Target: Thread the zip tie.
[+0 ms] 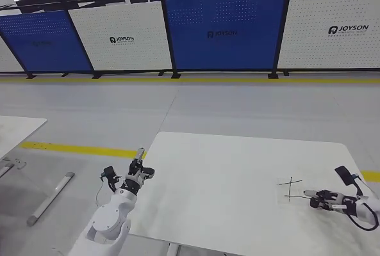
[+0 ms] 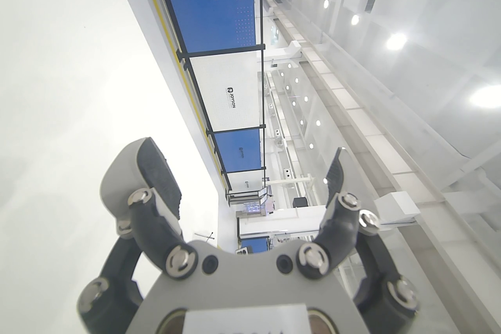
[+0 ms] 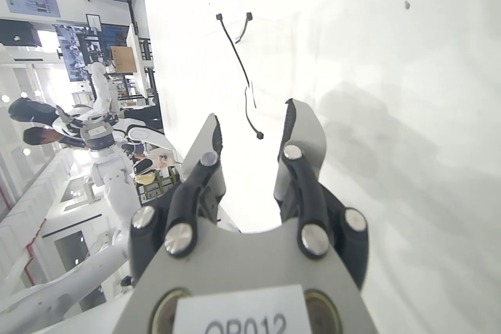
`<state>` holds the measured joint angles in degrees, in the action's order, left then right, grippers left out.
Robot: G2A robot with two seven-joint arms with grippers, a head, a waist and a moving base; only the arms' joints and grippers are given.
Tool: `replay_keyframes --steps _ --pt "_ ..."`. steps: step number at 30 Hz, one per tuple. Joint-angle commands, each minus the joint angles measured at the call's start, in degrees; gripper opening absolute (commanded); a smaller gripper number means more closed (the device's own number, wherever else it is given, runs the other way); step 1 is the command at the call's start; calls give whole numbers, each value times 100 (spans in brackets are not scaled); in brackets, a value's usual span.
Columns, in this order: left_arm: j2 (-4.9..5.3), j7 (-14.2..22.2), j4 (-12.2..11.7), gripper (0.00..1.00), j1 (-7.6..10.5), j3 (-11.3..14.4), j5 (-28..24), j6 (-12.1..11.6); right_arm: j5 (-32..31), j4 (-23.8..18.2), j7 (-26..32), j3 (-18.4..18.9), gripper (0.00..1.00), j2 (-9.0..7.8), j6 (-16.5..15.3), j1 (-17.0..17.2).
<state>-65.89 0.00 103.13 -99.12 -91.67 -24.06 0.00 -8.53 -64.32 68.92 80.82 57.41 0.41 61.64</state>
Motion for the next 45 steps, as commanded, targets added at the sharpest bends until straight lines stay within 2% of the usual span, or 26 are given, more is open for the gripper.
replay_keyframes --steps 1,6,7,8,11,14,24,31,37,45 --pt "0 0 0 100 0 0 0 0 8 16 -4 -14 30 -8 -6 -8" --pt "0 0 0 100 0 0 0 0 42 58 -16 -42 25 -25 -24 -27" --pt "0 0 0 100 0 0 0 0 51 69 -16 -46 18 -30 -30 -31" --pt "0 0 0 100 0 0 0 0 57 77 -14 -50 16 -33 -35 -33" --pt "0 0 0 100 0 0 0 0 62 91 -9 -68 16 -46 -38 -44" --pt "0 0 0 100 0 0 0 0 59 100 -20 -91 0 -56 -31 -55" --pt "0 0 0 100 0 0 0 0 197 8 -52 -32 0 -108 -113 -2" --pt "0 0 0 100 0 0 0 0 1002 -261 92 401 0 -184 -511 290" --pt "0 0 0 100 0 0 0 0 1823 -478 566 719 0 -245 -1066 575" --pt "0 0 0 100 0 0 0 0 1972 -488 709 749 0 -259 -1116 613"
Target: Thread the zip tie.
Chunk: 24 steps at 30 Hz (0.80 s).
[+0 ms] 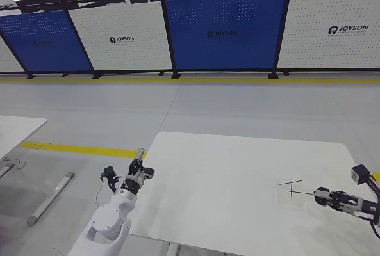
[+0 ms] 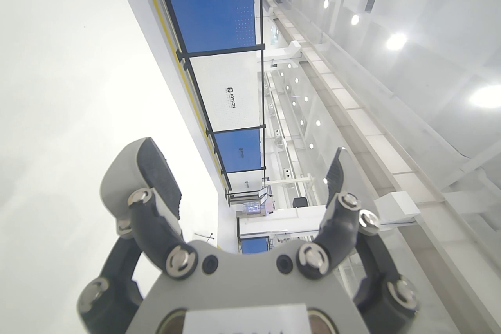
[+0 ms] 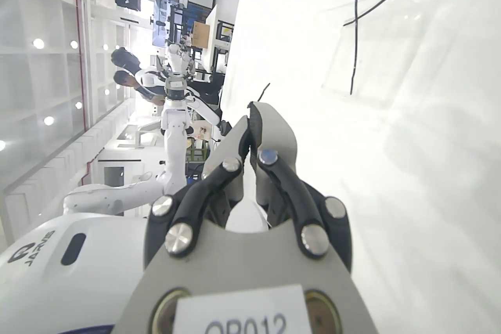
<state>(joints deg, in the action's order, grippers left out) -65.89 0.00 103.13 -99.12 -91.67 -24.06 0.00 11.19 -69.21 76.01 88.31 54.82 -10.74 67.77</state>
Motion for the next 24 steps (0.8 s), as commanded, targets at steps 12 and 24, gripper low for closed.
replay_keyframes --steps 12,24 --pt "0 0 0 100 0 0 0 0 84 -964 -982 176 0 -5 -422 659" --pt "0 0 0 100 0 0 0 0 -190 -1816 -1723 -12 0 27 -303 1133"
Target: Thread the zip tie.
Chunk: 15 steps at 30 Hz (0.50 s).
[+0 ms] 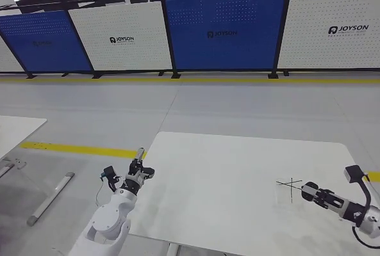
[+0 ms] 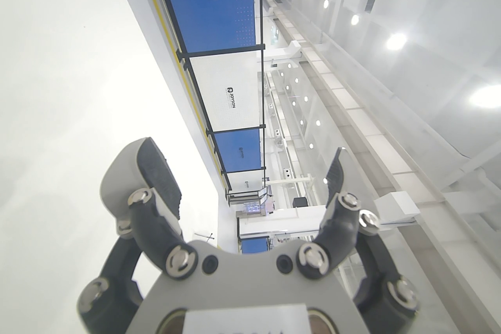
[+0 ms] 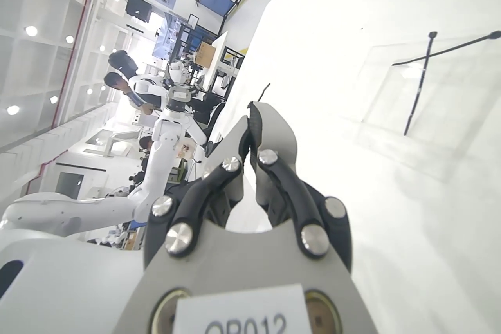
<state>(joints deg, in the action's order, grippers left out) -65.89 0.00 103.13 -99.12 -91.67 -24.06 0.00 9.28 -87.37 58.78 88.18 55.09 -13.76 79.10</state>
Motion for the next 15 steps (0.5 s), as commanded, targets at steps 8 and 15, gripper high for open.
replay_keyframes --steps 8,15 --pt "-5 288 522 100 164 261 447 111 1 0 0 0 0 0 -2 0" --pt "-53 623 1075 100 465 1065 859 489 1 0 0 0 0 0 -2 0"
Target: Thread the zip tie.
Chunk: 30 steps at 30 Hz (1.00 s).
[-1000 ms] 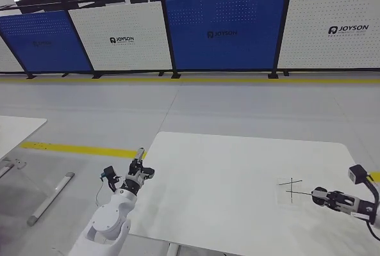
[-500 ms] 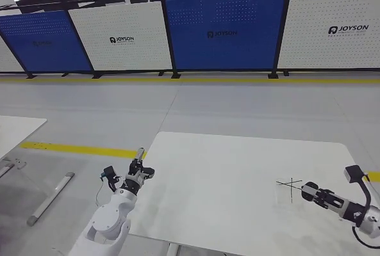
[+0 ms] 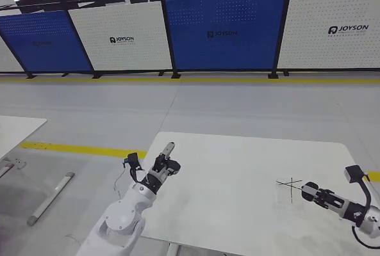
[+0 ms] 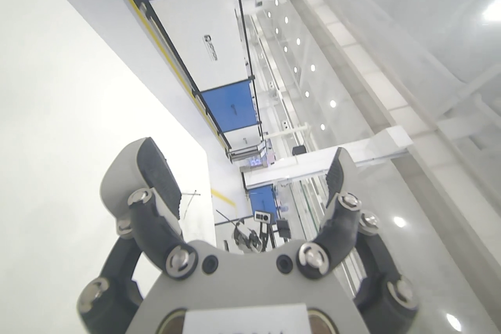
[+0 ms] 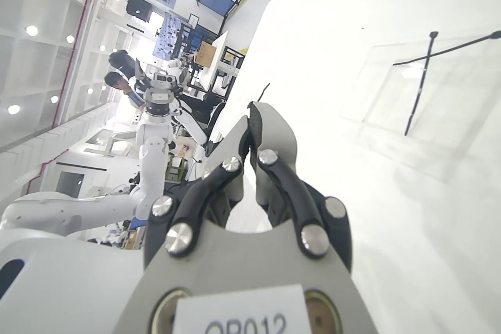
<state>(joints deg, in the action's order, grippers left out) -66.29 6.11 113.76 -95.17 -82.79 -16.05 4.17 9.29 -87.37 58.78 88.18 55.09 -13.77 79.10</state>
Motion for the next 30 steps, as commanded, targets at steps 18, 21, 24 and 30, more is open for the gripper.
replay_keyframes --steps 18,21,24,30 --pt "-108 377 -676 100 508 836 -451 247 849 215 436 -285 0 53 -390 -19" --pt "-127 637 -925 100 652 1076 -405 195 1203 390 597 -546 0 104 -571 -65" --pt "-168 731 -1151 100 833 1403 -302 85 1356 445 568 -728 0 163 -571 -103" --pt "-259 484 -1519 100 1032 1769 -393 -289 1217 548 458 -885 0 225 -571 -121"
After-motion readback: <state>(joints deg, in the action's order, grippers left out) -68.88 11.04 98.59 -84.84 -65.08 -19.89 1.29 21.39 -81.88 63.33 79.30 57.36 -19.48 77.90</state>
